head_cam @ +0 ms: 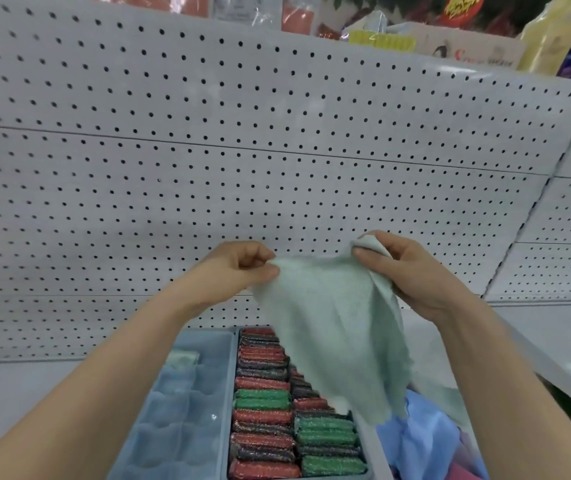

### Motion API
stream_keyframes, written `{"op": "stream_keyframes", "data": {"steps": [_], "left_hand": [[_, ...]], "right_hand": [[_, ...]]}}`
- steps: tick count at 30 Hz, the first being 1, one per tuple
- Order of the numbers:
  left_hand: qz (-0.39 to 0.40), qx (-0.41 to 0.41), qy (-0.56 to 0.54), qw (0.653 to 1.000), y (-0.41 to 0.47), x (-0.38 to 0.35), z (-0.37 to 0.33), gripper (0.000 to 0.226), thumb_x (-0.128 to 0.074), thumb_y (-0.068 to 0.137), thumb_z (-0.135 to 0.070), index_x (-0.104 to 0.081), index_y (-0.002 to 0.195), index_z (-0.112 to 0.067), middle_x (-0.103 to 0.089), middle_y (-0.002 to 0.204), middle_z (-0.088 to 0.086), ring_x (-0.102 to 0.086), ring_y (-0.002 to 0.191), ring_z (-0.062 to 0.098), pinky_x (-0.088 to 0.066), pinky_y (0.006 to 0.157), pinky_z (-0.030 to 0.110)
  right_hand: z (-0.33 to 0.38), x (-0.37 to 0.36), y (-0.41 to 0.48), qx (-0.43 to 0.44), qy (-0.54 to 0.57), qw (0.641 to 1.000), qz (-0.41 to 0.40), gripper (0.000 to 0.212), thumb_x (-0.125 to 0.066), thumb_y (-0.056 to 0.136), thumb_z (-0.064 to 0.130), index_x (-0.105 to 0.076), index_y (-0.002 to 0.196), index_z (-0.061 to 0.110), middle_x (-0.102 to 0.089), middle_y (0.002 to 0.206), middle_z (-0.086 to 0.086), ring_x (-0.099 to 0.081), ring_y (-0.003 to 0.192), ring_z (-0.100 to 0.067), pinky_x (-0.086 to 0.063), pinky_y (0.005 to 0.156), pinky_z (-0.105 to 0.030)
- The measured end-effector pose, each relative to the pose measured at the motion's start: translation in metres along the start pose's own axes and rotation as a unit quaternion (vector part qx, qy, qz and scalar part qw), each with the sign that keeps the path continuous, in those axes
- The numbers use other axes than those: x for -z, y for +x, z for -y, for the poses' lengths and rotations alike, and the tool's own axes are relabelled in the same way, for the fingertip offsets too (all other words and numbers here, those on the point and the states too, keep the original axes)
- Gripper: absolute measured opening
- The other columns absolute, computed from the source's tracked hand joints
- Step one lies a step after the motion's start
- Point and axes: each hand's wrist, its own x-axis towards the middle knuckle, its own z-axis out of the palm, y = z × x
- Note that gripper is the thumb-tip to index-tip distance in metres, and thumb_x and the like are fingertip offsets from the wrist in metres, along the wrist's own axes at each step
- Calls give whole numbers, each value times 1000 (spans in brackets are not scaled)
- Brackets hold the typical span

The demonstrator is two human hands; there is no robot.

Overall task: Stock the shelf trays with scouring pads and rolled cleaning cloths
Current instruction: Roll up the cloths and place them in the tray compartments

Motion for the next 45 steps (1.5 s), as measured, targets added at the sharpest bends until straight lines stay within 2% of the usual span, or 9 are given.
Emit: {"op": "stream_keyframes", "data": {"steps": [10, 18, 23, 27, 34, 37, 41, 43, 45], "left_hand": [[-92, 23, 114, 989, -13, 27, 23, 9, -76, 82, -18, -73, 85, -26, -72, 83, -10, -64, 78, -1, -45, 69, 8], [-205, -94, 149, 963, -17, 20, 23, 17, -70, 86, -13, -71, 81, -29, -59, 85, -6, -57, 74, 11, -48, 72, 24], [-149, -135, -52, 978, -25, -3, -10, 21, -65, 85, 5, -72, 81, -15, -72, 80, -10, -67, 76, 5, -51, 69, 13], [-110, -142, -144, 973, -29, -10, -20, 27, -63, 80, 18, -70, 79, -9, -74, 82, 0, -69, 79, 13, -57, 76, 24], [-78, -177, -104, 976, -38, -11, -23, 18, -60, 89, 7, -69, 88, -9, -76, 85, 2, -69, 79, 9, -55, 74, 20], [-79, -168, -100, 977, -38, -11, -25, 20, -59, 90, 5, -65, 93, -13, -75, 80, -2, -66, 71, 7, -52, 68, 17], [-74, -103, -180, 975, -41, -9, -22, 18, -54, 97, -22, -55, 114, -17, -76, 97, -1, -67, 69, 10, -51, 58, 21], [-62, -76, -248, 964, -38, -6, -16, 45, -38, 96, -53, -54, 124, -22, -73, 109, -2, -68, 83, 14, -54, 67, 27], [-60, -38, -295, 953, -40, -5, -12, 49, -35, 97, -53, -54, 131, -22, -71, 112, -2, -68, 95, 14, -56, 80, 28]], "right_hand": [[-18, 14, 5, 51, -20, 994, -94, 12, -77, 77, 13, -71, 81, 2, -67, 74, -9, -62, 67, -18, -51, 67, -31], [4, 6, -19, 76, -91, 952, 283, 15, -76, 82, 23, -77, 93, 14, -71, 81, -9, -62, 74, -16, -50, 74, -26], [12, -45, -11, 105, -64, 984, 132, 10, -77, 75, 8, -76, 77, 18, -67, 65, 2, -54, 58, -8, -48, 59, -20], [8, -60, -6, 130, -17, 990, 42, 5, -77, 77, 11, -74, 77, 15, -66, 65, 2, -52, 58, -10, -45, 56, -23], [7, -64, -1, 119, -12, 992, 29, 26, -80, 75, 19, -69, 98, 20, -65, 67, -2, -51, 60, -12, -42, 58, -19], [7, -66, 1, 133, -45, 990, 10, 18, -82, 72, 20, -74, 88, 17, -64, 71, 2, -56, 68, -8, -43, 60, -17], [7, -66, 3, 133, -70, 988, -38, 18, -81, 76, 21, -67, 69, 12, -65, 71, 1, -57, 70, -8, -43, 58, -19], [8, -65, 3, 127, -65, 988, -55, 21, -78, 80, 21, -63, 67, 12, -61, 66, 6, -54, 63, -6, -44, 56, -20], [9, -63, 3, 120, -55, 989, -65, 22, -76, 82, 20, -62, 68, 11, -59, 62, 9, -51, 57, -5, -45, 55, -21]]}}
